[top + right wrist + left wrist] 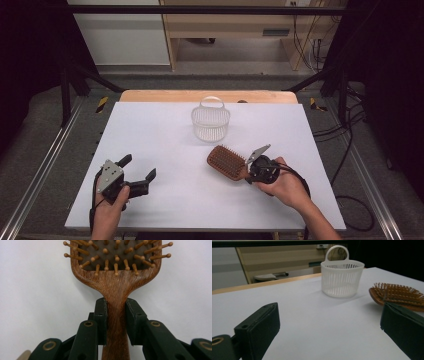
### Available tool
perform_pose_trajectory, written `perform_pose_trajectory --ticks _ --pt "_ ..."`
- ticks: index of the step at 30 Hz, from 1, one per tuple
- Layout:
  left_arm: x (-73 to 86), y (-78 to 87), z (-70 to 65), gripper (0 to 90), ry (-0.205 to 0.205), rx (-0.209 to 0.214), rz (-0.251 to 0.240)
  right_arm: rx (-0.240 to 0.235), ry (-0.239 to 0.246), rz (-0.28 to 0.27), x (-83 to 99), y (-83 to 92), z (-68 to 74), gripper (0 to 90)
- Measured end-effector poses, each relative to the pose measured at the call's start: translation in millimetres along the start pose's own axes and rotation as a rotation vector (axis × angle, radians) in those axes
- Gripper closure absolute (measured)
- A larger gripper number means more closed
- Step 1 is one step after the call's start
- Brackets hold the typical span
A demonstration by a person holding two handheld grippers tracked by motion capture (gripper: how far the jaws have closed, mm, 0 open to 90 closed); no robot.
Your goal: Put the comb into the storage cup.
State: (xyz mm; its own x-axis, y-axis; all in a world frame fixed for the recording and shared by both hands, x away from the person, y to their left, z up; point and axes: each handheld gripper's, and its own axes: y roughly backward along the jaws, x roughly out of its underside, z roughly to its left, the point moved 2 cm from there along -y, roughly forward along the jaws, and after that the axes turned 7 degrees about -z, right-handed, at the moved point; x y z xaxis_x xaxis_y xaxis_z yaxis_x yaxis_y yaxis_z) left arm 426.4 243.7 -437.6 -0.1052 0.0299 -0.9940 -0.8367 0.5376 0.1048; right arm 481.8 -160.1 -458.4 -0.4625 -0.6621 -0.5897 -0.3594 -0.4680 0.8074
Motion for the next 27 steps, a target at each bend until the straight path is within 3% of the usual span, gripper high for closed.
perform_pose_trajectory --ticks 1,2,4,9,12,16,19,24,27 --pt "0.0 0.0 0.0 2.7 0.000 0.000 0.000 0.000 0.000 0.000 0.0 0.0 0.0 72.9" --pt "-5.6 -4.1 -5.7 2.7 0.023 0.029 -0.015 0.006 0.003 -0.056 -2.9 5.2 0.9 72.9" --pt "-12.7 -10.0 -12.0 2.7 0.040 0.058 -0.023 0.014 0.002 -0.110 -6.3 10.1 2.4 72.9" --pt "-28.0 -31.4 -31.9 3.4 0.086 0.129 -0.040 0.034 0.009 -0.216 -15.6 18.7 7.1 72.9" --pt "-33.5 -47.3 -43.8 4.3 0.128 0.150 -0.053 0.043 0.005 -0.274 -20.7 21.3 10.1 72.9" --pt "-38.0 -68.5 -59.5 4.4 0.131 0.184 -0.034 0.051 0.004 -0.345 -25.5 21.5 15.0 72.9" --pt "-42.3 -81.8 -69.8 4.4 0.159 0.214 -0.032 0.055 -0.004 -0.401 -28.2 19.9 18.9 72.9" --pt "-50.2 -93.2 -82.0 4.3 0.132 0.243 -0.025 0.063 -0.002 -0.469 -31.5 19.9 24.5 72.9" --pt "-53.6 -99.9 -87.0 4.1 0.162 0.257 -0.023 0.064 -0.001 -0.504 -32.0 21.2 26.2 72.9"
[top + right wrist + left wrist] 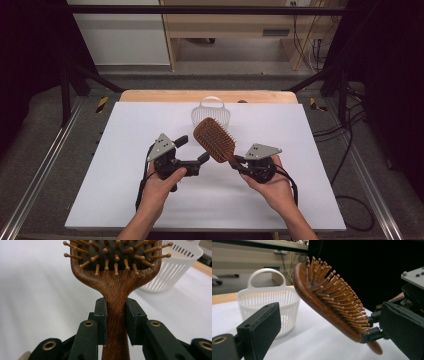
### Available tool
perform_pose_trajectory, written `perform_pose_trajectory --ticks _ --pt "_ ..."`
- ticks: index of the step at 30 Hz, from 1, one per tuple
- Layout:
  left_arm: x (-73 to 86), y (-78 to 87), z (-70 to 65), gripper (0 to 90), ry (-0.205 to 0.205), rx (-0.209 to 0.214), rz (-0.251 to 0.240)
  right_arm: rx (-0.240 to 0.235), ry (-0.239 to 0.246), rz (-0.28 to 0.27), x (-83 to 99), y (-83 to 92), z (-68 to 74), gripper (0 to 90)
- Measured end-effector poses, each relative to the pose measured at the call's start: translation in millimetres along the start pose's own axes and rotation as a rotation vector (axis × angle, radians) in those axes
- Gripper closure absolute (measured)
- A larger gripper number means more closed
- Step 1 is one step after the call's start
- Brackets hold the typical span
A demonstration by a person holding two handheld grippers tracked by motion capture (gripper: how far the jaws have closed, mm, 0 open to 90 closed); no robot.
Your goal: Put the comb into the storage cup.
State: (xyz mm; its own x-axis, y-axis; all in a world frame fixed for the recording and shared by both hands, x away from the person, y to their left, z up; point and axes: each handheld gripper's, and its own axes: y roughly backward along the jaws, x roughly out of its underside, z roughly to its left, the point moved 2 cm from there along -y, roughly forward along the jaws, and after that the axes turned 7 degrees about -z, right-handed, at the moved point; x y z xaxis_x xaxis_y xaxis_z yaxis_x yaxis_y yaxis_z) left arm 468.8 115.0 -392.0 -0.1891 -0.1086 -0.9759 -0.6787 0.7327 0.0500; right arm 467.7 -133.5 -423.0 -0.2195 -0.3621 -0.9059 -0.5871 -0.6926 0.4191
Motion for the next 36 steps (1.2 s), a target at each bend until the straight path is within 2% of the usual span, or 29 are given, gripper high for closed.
perform_pose_trajectory --ticks 1,2,9,13,16,21,24,27,28,29,32,36 --pt "-0.6 -5.7 -1.4 4.1 0.023 0.007 -0.001 -0.001 0.002 -0.010 0.2 0.1 0.7 72.9" --pt "-1.1 -8.3 -2.3 4.1 0.030 0.007 -0.001 -0.002 0.006 -0.019 0.3 0.0 1.6 72.9" --pt "-5.2 -17.3 -5.5 4.3 0.053 0.008 -0.007 -0.006 0.022 -0.066 -0.7 -1.2 7.7 72.9" --pt "-7.7 -21.2 -2.5 5.8 0.119 0.015 -0.027 -0.013 0.029 -0.092 -2.7 -2.6 11.9 72.9" --pt "-9.4 -21.4 -1.8 8.6 0.136 0.020 -0.039 -0.017 0.033 -0.095 -2.5 -3.6 13.9 72.9" --pt "-9.3 -21.1 2.5 20.6 0.164 -0.003 -0.041 -0.021 0.043 -0.108 -3.9 -8.1 19.8 72.8" --pt "-10.2 -21.2 1.9 27.0 0.189 0.012 -0.048 -0.022 0.049 -0.103 -3.6 -12.0 23.1 72.8" --pt "-12.0 -19.4 1.8 31.5 0.195 -0.031 -0.052 -0.025 0.048 -0.106 -3.7 -14.4 25.2 72.8" --pt "-12.7 -18.7 2.4 36.0 0.205 -0.030 -0.057 -0.031 0.033 -0.112 -4.1 -15.9 26.2 72.8" --pt "-13.9 -18.3 2.8 36.5 0.216 -0.036 -0.054 -0.033 0.027 -0.115 -4.1 -16.6 26.7 72.8" --pt "-14.4 -17.8 1.2 38.8 0.206 -0.045 -0.057 -0.034 0.015 -0.113 -3.7 -18.4 28.3 72.8" --pt "-16.1 -17.5 -1.4 44.3 0.220 -0.038 -0.053 -0.034 0.009 -0.105 -2.2 -20.3 29.5 72.7"
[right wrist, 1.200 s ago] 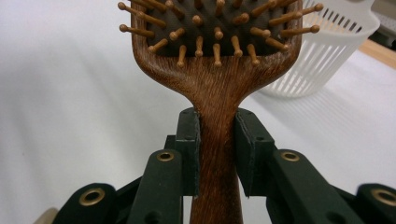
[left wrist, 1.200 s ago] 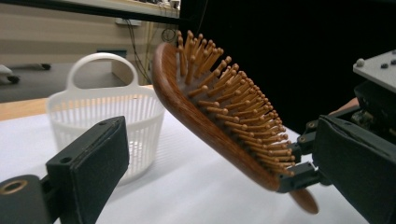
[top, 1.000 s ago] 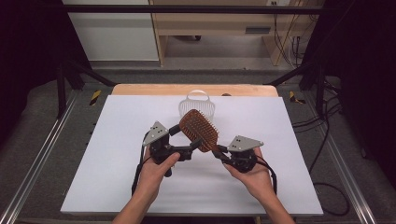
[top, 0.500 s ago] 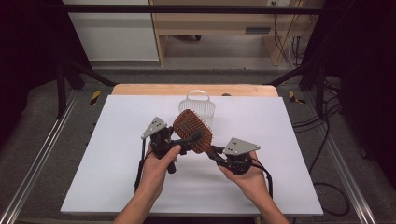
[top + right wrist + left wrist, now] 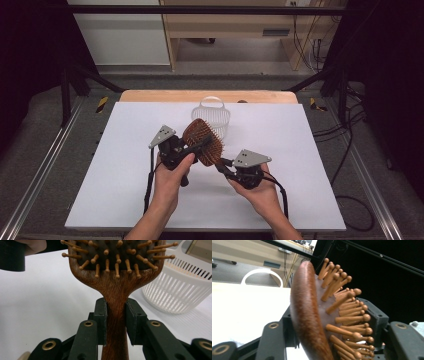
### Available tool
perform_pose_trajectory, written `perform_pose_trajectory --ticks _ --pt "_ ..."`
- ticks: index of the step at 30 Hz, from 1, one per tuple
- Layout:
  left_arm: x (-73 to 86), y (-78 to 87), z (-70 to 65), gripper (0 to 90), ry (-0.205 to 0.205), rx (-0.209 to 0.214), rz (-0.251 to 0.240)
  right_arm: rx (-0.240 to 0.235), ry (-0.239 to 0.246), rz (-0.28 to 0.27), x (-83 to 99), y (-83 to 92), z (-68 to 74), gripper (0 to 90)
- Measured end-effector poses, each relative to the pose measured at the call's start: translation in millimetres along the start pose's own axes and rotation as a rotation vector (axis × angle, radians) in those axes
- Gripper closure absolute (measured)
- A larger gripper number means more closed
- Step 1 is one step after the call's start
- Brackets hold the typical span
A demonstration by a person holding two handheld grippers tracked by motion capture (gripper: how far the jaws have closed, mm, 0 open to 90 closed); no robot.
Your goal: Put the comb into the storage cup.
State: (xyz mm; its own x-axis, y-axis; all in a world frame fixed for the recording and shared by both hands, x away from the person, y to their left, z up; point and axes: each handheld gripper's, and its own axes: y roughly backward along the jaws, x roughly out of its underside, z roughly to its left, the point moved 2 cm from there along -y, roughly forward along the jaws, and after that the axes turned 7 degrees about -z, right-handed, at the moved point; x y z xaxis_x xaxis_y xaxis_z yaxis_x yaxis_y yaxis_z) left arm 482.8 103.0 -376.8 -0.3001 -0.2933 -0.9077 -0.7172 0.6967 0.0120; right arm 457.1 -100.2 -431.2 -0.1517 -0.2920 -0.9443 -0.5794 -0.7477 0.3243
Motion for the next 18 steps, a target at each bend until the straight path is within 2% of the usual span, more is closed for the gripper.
perform_pose_trajectory --ticks 5,14,18 --pt "-1.7 -1.5 -1.2 49.0 0.027 -0.005 -0.004 -0.003 -0.028 -0.001 0.6 -1.7 0.0 72.7" --pt "-7.1 -4.0 -8.6 51.6 0.013 -0.012 0.000 -0.004 -0.048 -0.022 -0.8 -1.7 -0.3 72.4" --pt "-7.8 -7.6 -14.0 52.3 -0.011 -0.003 0.002 -0.013 -0.069 -0.030 -0.1 -0.3 -2.4 72.0"
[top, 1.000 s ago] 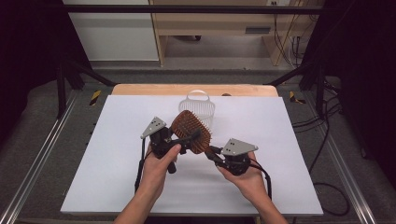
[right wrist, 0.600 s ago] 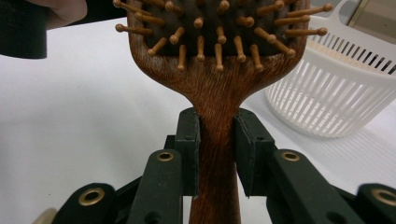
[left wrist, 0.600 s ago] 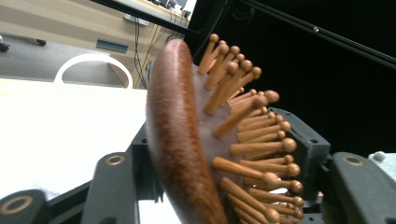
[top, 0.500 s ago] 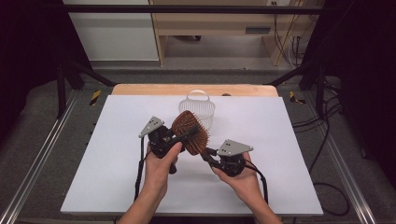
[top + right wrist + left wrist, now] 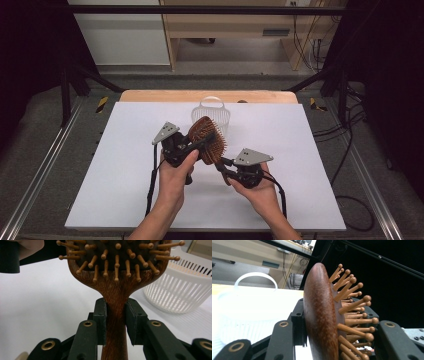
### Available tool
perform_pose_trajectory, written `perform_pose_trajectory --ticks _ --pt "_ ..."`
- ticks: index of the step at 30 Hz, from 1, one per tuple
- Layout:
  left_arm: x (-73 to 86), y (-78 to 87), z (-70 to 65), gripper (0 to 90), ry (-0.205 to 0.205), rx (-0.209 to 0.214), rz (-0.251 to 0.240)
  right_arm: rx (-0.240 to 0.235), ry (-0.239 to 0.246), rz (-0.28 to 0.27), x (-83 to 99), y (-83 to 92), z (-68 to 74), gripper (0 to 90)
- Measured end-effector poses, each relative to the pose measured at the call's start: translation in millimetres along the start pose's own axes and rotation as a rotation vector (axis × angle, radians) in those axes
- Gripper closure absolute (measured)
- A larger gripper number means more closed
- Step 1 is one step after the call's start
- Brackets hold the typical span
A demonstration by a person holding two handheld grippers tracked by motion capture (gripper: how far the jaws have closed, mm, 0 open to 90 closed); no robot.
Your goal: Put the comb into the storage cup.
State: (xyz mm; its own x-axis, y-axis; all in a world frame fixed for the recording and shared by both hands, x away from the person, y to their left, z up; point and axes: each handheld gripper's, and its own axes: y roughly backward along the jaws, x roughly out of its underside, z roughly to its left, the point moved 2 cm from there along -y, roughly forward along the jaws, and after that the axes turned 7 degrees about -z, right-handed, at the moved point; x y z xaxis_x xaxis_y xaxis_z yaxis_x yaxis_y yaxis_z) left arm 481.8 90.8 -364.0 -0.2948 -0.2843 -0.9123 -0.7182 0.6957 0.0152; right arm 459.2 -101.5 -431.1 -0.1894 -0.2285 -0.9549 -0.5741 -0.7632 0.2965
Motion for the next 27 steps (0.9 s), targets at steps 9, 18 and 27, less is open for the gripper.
perform_pose_trajectory --ticks 9,18,27 --pt "-1.4 -3.9 -3.3 52.7 -0.004 -0.001 0.003 -0.005 -0.015 -0.004 -0.3 1.8 -2.9 71.9" --pt "-0.6 -5.0 -4.1 53.0 -0.016 0.005 0.007 -0.018 -0.031 0.005 1.4 -1.2 -2.0 59.2" --pt "-11.0 2.3 4.8 52.9 -0.022 -0.028 -0.025 0.015 -0.041 0.020 2.3 7.0 -3.3 27.3"
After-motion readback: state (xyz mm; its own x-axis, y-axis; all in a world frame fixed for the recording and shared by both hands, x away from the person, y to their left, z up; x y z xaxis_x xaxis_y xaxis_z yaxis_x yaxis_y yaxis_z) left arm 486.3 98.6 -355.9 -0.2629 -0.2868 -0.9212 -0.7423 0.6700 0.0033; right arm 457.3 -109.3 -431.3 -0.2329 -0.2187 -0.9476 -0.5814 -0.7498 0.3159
